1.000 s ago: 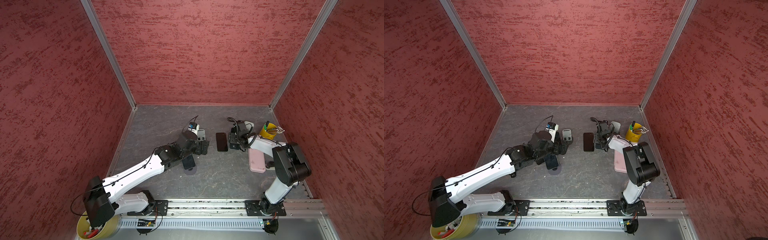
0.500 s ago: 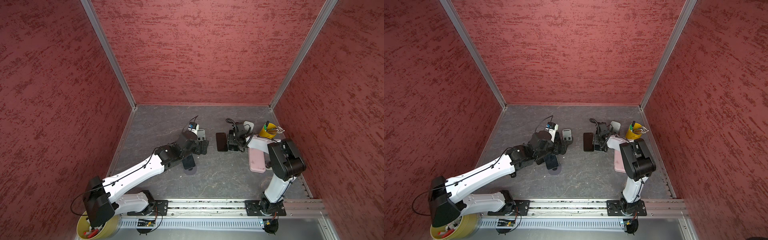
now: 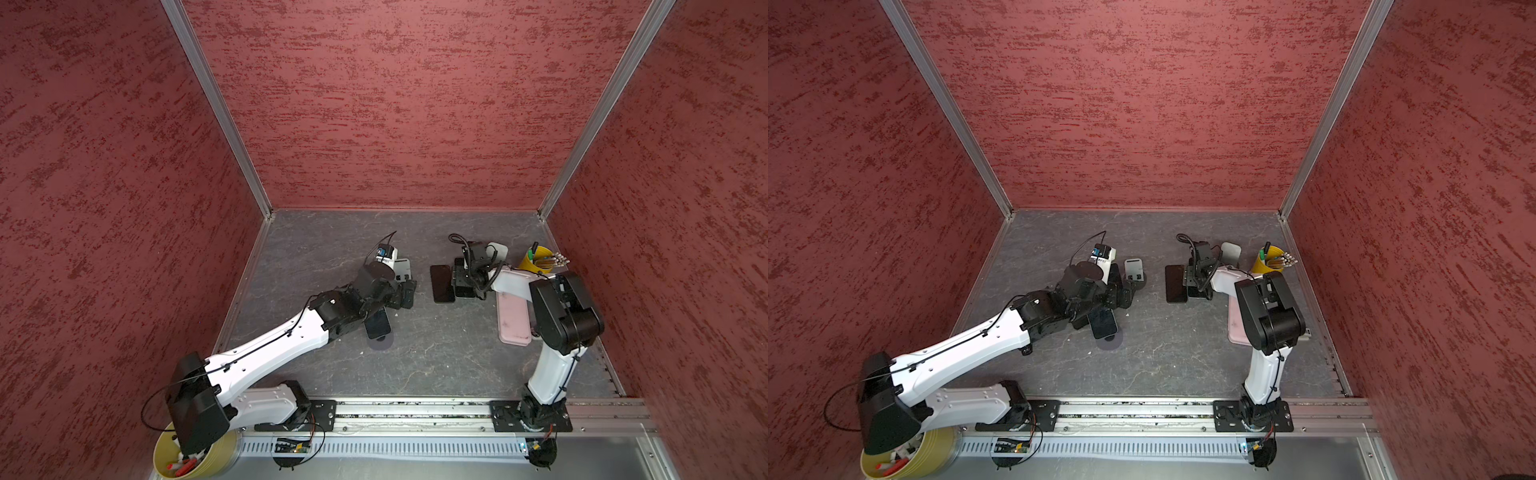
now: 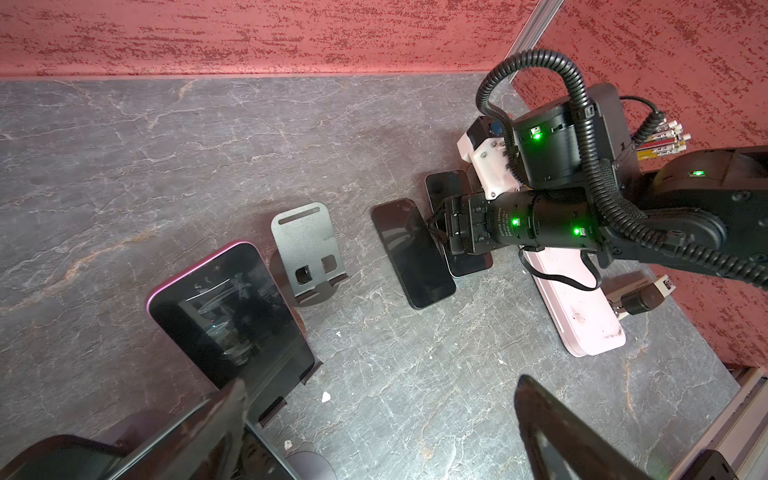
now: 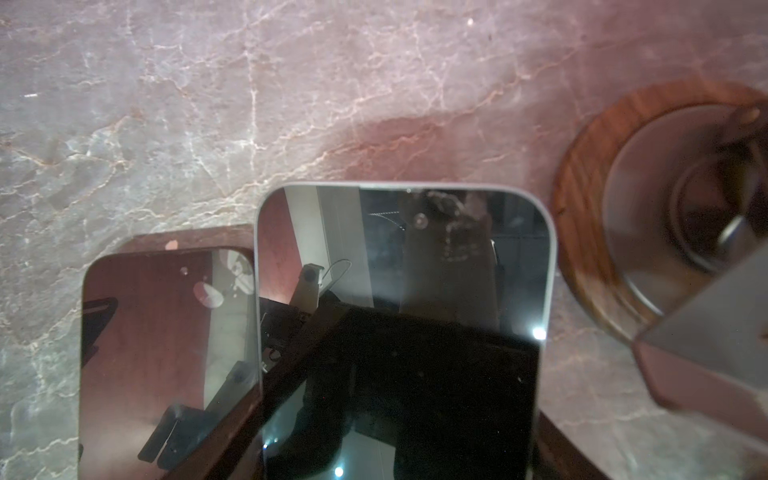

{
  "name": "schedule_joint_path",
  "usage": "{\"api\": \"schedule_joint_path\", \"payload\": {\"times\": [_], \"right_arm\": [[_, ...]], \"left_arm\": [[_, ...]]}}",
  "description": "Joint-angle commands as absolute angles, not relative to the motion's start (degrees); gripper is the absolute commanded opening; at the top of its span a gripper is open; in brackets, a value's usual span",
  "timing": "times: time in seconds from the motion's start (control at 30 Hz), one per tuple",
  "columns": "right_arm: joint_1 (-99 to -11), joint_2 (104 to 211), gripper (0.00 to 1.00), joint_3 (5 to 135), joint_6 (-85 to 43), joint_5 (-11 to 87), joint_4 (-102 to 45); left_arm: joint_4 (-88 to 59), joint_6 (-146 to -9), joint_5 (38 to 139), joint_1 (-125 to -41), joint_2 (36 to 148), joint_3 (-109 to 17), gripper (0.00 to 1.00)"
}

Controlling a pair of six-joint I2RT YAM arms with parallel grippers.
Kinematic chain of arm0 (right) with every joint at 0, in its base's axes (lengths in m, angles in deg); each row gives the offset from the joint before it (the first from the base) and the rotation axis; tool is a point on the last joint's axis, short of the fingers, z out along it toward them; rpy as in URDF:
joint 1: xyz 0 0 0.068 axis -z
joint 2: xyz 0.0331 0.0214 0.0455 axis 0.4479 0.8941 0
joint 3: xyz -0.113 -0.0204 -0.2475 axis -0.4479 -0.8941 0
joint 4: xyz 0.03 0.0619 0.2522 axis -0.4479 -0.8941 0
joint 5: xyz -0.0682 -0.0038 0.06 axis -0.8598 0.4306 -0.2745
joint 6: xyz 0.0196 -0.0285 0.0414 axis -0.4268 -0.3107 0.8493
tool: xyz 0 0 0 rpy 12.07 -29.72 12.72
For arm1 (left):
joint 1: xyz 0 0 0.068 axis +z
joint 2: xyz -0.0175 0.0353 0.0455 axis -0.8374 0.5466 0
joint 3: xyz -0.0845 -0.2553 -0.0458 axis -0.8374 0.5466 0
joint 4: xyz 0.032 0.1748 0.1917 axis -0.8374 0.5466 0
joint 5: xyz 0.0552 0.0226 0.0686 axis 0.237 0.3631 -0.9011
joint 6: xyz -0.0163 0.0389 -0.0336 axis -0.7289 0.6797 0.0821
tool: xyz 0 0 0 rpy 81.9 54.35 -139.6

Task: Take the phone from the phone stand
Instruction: 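Lower the phone flat beside the first black phone with the right gripper, then open the right gripper to release the phone on the table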

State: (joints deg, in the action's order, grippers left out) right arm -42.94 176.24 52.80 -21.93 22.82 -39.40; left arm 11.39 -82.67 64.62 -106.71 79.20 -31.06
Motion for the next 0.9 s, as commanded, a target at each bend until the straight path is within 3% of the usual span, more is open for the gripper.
{"api": "schedule_joint_path", "payload": {"times": [0.0, 0.87], "right_arm": [[-42.6, 178.0, 0.77, 53.0, -22.7, 23.5, -41.2], [-42.5, 176.2, 0.79, 51.6, -21.3, 27.6, -40.0]], "left_arm": [[11.2, -81.6, 63.7, -107.0, 78.1, -32.1, 1.00], [14.1, -82.5, 60.9, -107.1, 78.2, -33.2, 1.00]]}}
